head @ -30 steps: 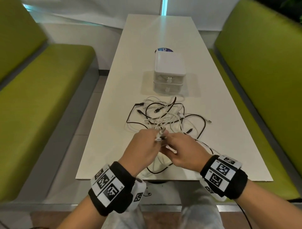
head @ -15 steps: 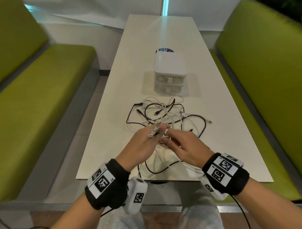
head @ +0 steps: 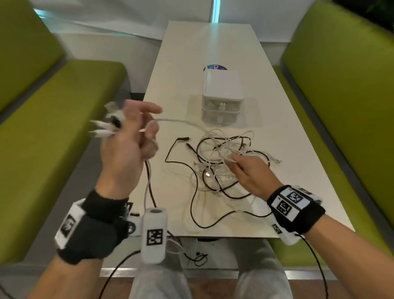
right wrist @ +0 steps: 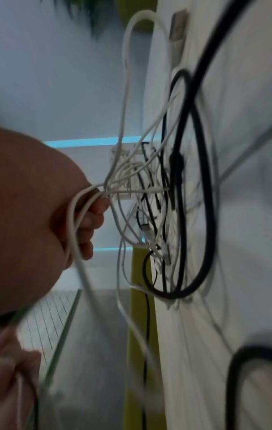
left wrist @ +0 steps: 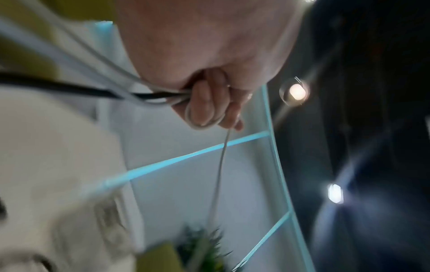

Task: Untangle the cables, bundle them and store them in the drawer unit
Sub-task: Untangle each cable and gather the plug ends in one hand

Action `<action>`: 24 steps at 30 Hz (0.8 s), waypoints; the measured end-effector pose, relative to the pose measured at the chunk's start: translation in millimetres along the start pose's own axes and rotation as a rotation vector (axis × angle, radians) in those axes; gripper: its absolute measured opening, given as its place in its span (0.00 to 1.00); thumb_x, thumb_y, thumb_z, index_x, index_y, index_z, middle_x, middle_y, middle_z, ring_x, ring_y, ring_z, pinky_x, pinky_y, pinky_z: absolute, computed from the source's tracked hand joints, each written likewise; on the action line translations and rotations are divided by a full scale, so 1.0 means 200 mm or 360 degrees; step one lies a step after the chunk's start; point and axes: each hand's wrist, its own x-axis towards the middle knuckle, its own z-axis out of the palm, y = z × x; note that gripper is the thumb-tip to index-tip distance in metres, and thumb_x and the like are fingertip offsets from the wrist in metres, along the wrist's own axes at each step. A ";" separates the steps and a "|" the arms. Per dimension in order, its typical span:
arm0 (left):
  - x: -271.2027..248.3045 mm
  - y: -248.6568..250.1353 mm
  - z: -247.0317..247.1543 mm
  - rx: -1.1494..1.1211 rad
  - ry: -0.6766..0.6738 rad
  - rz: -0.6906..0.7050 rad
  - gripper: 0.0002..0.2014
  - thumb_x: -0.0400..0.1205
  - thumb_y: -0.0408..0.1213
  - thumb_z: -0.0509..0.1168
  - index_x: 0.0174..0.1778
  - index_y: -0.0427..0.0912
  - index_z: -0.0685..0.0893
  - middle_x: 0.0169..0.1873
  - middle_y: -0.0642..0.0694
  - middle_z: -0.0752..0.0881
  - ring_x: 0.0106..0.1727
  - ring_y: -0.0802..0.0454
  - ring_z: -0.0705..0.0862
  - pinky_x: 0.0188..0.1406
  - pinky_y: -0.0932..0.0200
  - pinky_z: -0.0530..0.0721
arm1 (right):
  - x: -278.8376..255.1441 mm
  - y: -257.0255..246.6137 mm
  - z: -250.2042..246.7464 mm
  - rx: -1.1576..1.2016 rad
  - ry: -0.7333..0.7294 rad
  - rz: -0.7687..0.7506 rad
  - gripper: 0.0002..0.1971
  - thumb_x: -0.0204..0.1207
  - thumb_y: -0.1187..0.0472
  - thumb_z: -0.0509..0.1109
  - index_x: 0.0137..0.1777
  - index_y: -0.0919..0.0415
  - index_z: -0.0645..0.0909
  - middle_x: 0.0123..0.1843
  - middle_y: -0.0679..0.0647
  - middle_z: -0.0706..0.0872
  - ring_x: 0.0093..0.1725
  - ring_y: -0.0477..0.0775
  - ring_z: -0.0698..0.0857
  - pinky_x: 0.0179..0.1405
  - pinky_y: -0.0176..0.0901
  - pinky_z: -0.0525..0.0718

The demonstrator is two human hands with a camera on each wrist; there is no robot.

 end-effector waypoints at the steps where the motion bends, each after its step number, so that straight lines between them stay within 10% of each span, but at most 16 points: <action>1: -0.01 -0.04 0.00 0.0313 -0.0040 0.0036 0.18 0.89 0.50 0.51 0.46 0.50 0.84 0.29 0.53 0.73 0.22 0.57 0.63 0.18 0.61 0.61 | 0.00 -0.02 0.01 -0.0037 -0.0064 -0.0019 0.22 0.83 0.39 0.46 0.36 0.54 0.69 0.26 0.45 0.73 0.27 0.43 0.73 0.29 0.43 0.68; 4: -0.06 -0.16 0.03 0.1223 0.0054 0.0238 0.17 0.88 0.55 0.50 0.54 0.56 0.84 0.47 0.53 0.79 0.36 0.47 0.78 0.33 0.57 0.76 | 0.01 -0.08 0.04 -0.0079 -0.0144 -0.0030 0.17 0.85 0.48 0.50 0.39 0.55 0.70 0.28 0.46 0.75 0.29 0.48 0.74 0.32 0.45 0.69; 6: -0.11 -0.20 0.07 0.1389 0.0145 0.0458 0.16 0.88 0.51 0.51 0.57 0.53 0.83 0.64 0.50 0.79 0.48 0.57 0.83 0.41 0.75 0.76 | 0.02 -0.10 0.05 -0.0119 -0.0161 -0.0026 0.16 0.87 0.52 0.53 0.40 0.57 0.73 0.29 0.48 0.77 0.31 0.53 0.76 0.34 0.48 0.73; 8: -0.14 -0.23 0.12 0.1368 -0.0105 0.0577 0.11 0.88 0.34 0.58 0.62 0.51 0.82 0.68 0.50 0.80 0.58 0.67 0.82 0.48 0.78 0.78 | 0.01 -0.14 0.05 -0.0202 -0.0192 -0.0055 0.17 0.87 0.51 0.52 0.40 0.57 0.73 0.28 0.48 0.77 0.30 0.55 0.77 0.34 0.50 0.75; 11: -0.20 -0.30 0.20 0.1564 -0.0673 0.0587 0.34 0.73 0.17 0.62 0.74 0.49 0.77 0.77 0.58 0.73 0.68 0.66 0.79 0.58 0.63 0.84 | 0.00 -0.16 0.04 -0.0264 -0.0199 -0.0153 0.16 0.84 0.55 0.54 0.39 0.60 0.76 0.29 0.54 0.82 0.30 0.60 0.80 0.32 0.50 0.76; 16: -0.22 -0.35 0.27 0.2115 -0.0895 0.0165 0.34 0.77 0.30 0.60 0.80 0.57 0.65 0.78 0.54 0.62 0.49 0.44 0.85 0.44 0.55 0.81 | -0.03 -0.21 0.01 -0.0369 -0.0332 -0.0294 0.01 0.65 0.67 0.70 0.36 0.61 0.81 0.33 0.57 0.86 0.31 0.62 0.84 0.26 0.47 0.79; 24: -0.17 -0.45 0.17 0.2361 -0.0793 0.0170 0.11 0.85 0.37 0.60 0.61 0.46 0.82 0.69 0.53 0.72 0.39 0.43 0.84 0.37 0.49 0.79 | -0.03 -0.21 0.02 -0.0164 -0.0340 -0.0097 0.09 0.72 0.54 0.54 0.44 0.49 0.76 0.39 0.50 0.86 0.40 0.55 0.83 0.36 0.45 0.72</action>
